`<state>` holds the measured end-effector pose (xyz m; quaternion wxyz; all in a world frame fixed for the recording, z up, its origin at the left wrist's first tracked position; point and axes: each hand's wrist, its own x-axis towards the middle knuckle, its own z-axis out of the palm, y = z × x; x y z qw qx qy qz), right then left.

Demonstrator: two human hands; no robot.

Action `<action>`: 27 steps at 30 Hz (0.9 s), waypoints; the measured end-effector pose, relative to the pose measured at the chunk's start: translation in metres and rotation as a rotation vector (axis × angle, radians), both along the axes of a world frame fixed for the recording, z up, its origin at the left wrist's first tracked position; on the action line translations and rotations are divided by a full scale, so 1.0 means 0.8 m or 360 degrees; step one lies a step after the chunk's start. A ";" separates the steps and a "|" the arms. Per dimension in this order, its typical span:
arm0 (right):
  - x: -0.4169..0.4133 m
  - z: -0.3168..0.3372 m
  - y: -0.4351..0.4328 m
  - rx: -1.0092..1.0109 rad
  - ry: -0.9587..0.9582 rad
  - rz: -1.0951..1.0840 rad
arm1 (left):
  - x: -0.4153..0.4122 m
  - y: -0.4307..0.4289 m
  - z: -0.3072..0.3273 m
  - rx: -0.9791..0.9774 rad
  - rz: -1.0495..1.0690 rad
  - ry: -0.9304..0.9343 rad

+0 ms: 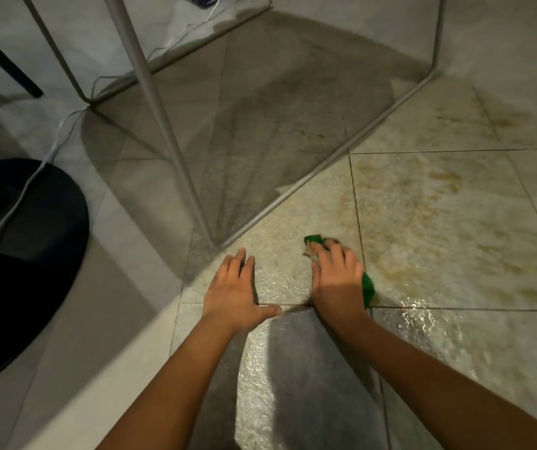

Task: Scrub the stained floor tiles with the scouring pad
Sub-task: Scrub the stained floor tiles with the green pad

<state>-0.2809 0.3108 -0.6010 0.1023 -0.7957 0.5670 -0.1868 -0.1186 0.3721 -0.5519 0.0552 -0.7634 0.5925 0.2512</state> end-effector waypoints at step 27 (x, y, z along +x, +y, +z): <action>-0.023 0.001 -0.013 0.0018 -0.0057 -0.0176 | -0.032 -0.021 -0.006 -0.0025 -0.0301 -0.0054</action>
